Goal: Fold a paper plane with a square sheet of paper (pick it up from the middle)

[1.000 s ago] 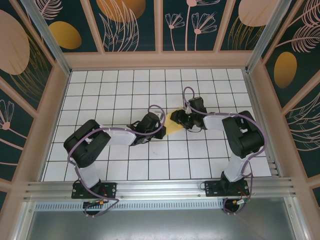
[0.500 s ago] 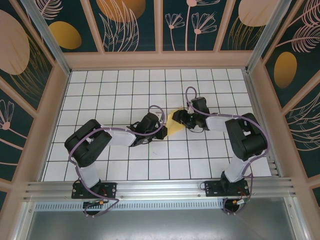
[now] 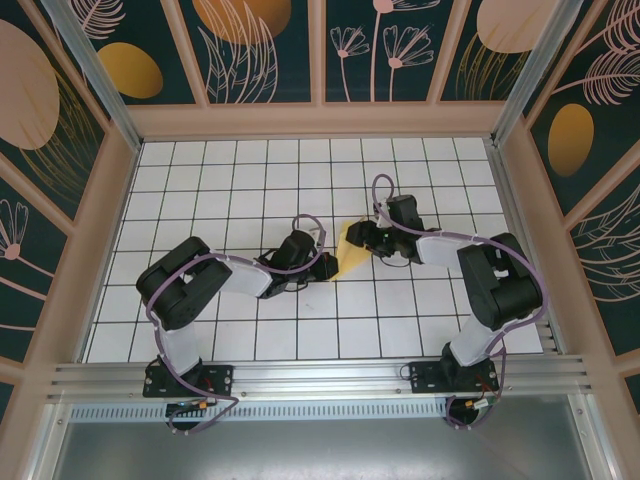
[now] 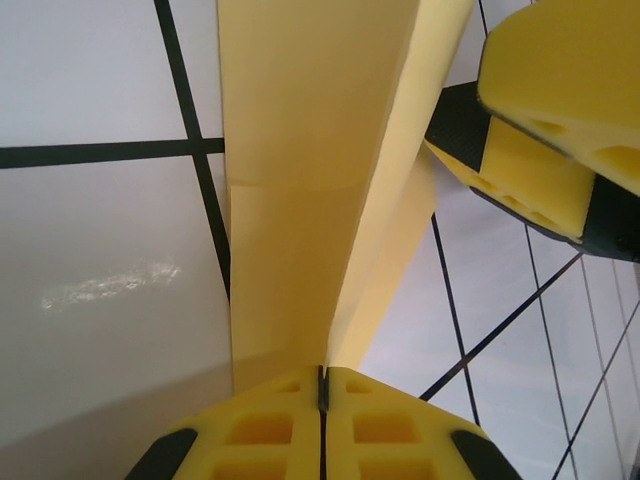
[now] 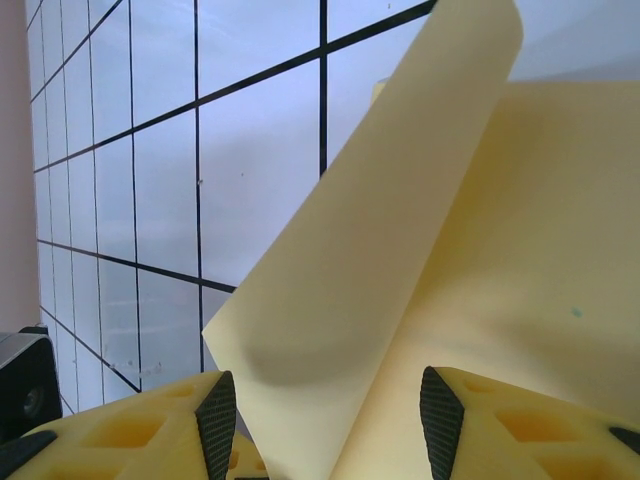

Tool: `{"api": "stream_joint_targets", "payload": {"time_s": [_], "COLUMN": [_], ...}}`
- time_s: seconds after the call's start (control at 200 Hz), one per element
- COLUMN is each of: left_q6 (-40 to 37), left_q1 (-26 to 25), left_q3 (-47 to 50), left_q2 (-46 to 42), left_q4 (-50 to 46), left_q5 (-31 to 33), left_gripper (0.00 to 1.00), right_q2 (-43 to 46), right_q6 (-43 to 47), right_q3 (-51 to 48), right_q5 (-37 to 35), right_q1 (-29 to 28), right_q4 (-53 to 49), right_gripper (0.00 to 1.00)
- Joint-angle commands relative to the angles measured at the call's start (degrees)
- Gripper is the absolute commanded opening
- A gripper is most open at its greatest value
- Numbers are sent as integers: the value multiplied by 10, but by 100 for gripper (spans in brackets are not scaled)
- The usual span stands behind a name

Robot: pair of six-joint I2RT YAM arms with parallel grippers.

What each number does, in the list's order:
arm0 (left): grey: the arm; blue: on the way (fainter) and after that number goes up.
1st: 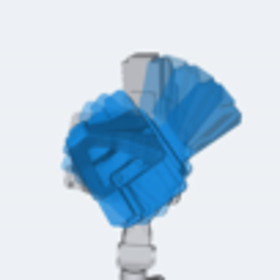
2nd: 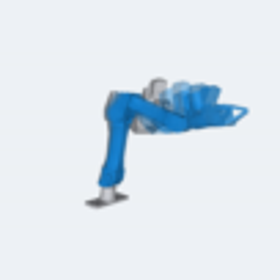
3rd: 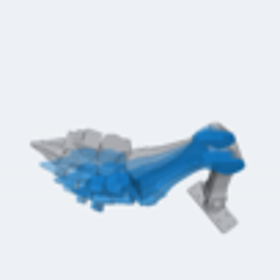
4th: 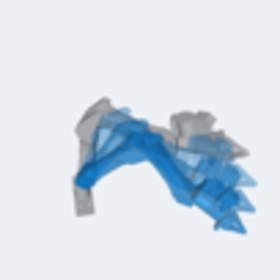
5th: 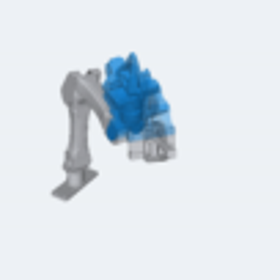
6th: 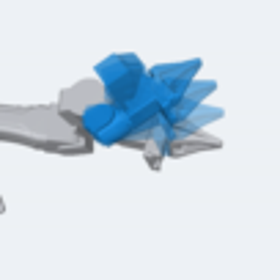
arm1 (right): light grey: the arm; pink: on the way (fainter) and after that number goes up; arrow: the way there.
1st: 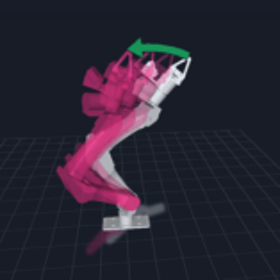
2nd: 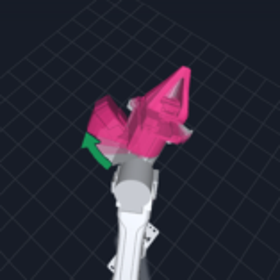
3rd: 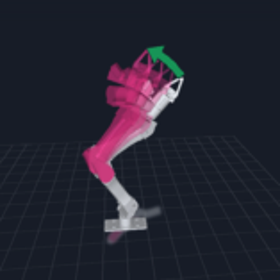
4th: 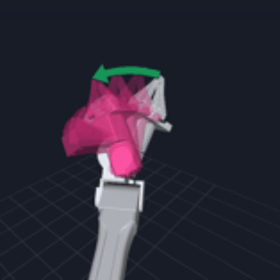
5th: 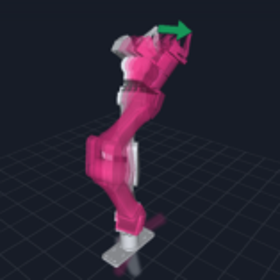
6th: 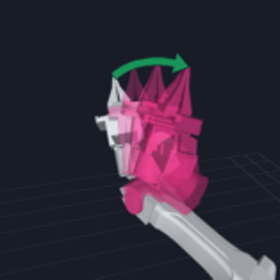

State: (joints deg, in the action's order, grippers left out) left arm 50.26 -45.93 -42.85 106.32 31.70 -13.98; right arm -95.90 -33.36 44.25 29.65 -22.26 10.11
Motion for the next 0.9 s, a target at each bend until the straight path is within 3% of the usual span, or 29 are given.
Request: {"api": "stream_joint_targets", "payload": {"time_s": [0.0, 0.57, 0.67, 0.896], "left_q6": [35, 62, 60, 41], "left_q1": [5, 15, 16, 20], "left_q3": [5, 17, 17, 11], "left_q2": [14, 19, 14, -21], "left_q4": [37, 63, 59, 25], "left_q5": [-16, -30, -29, -12], "left_gripper": [6, 8, 13, 33], "right_q2": [-14, -62, -66, -83], "right_q6": [23, 41, 39, 38], "right_q3": [5, 38, 40, 48], "right_q5": [7, -15, -36, -76], "right_q1": [1, -5, -5, -4], "right_q4": [0, -37, -49, -80], "right_gripper": [53, 55, 53, 50]}}
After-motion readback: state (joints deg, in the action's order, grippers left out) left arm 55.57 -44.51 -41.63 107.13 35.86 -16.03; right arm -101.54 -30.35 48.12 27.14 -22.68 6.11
